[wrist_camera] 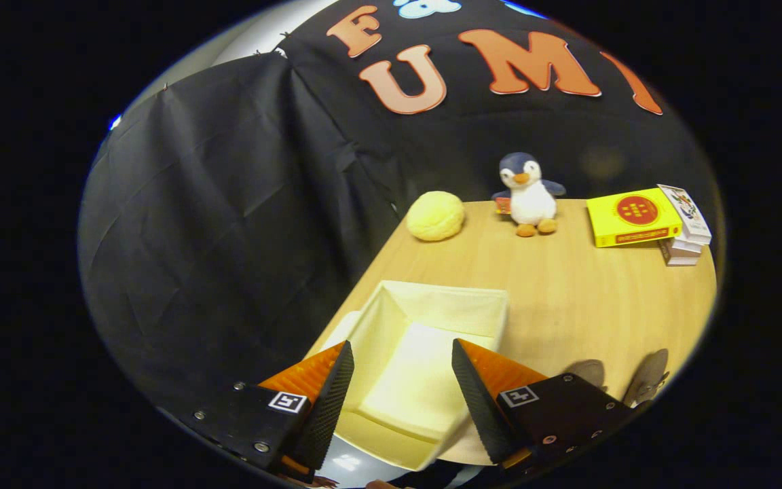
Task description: Open the storage box then place both shoes into the box .Put the left shoe in first, then the right shoe, with the right side of both shoes facing outward in a uniform manner.
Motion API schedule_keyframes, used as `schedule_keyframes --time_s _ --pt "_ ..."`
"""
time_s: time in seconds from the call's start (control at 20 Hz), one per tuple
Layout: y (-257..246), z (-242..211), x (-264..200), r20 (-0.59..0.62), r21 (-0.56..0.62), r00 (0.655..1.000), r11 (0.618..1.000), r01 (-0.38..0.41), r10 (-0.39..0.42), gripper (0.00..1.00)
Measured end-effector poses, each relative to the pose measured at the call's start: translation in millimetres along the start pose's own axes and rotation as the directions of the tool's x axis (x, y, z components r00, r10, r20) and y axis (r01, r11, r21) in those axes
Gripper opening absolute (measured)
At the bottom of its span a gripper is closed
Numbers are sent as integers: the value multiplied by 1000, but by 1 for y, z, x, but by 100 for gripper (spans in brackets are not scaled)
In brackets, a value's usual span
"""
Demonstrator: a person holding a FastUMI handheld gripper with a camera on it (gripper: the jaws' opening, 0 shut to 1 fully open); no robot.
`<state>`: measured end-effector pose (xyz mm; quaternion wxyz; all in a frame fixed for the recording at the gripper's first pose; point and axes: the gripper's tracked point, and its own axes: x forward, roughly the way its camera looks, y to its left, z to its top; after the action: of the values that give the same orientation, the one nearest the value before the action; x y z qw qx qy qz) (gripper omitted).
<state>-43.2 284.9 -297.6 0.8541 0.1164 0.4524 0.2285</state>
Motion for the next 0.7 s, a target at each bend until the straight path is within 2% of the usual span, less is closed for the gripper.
schedule_keyframes --time_s 0.2,0.35,0.55,0.7 --pt "-74 -28 -27 -2 13 994 994 111 -111 88" --pt "-122 -66 -34 -54 -5 979 981 195 -195 88" --pt "-162 -119 -38 -126 -19 960 968 249 -250 87" --pt "-183 -146 -34 -169 -40 944 959 279 -282 82"
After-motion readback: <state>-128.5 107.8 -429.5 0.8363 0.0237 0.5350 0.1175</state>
